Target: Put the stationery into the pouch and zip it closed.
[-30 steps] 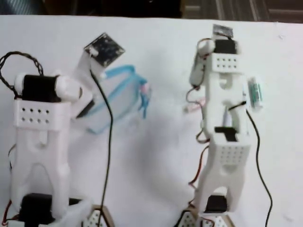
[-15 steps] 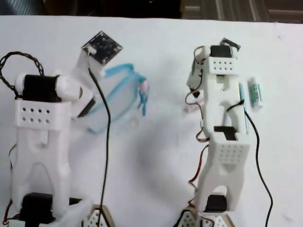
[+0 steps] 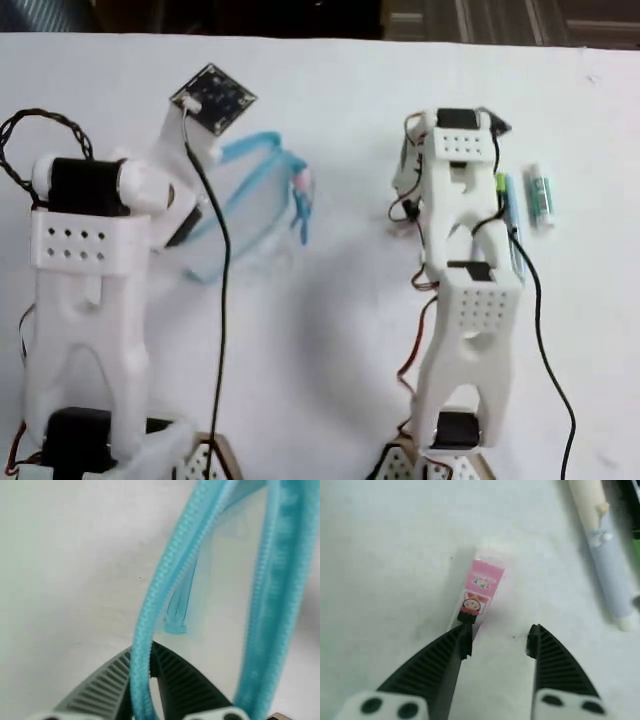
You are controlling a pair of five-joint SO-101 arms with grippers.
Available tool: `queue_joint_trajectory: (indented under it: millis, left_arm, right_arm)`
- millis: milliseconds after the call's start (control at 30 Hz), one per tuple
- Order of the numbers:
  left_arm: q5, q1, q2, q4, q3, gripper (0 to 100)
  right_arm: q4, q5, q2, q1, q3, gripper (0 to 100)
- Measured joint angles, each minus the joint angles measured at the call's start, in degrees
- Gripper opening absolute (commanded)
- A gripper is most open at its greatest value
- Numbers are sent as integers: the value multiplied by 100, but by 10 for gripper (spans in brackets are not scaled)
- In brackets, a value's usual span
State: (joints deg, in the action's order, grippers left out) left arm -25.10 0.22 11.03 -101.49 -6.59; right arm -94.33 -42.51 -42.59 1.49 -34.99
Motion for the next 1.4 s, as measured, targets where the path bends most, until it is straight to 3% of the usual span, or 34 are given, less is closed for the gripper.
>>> queue_joint_trajectory:
  millis: [633, 967, 1300, 1400]
  left_arm:
    - [26, 0, 0, -26, 0, 22]
    - [26, 0, 0, -26, 0, 22]
    - [26, 0, 0, -26, 0, 22]
    - [26, 0, 0, -26, 0, 22]
  right_arm:
    - [141, -1424, -677, -343, -1116, 190]
    - [193, -1521, -1389, -387, -1459, 190]
    - [149, -1538, -1486, -466, -1495, 9]
    - [141, -1538, -1495, -510, -1486, 15]
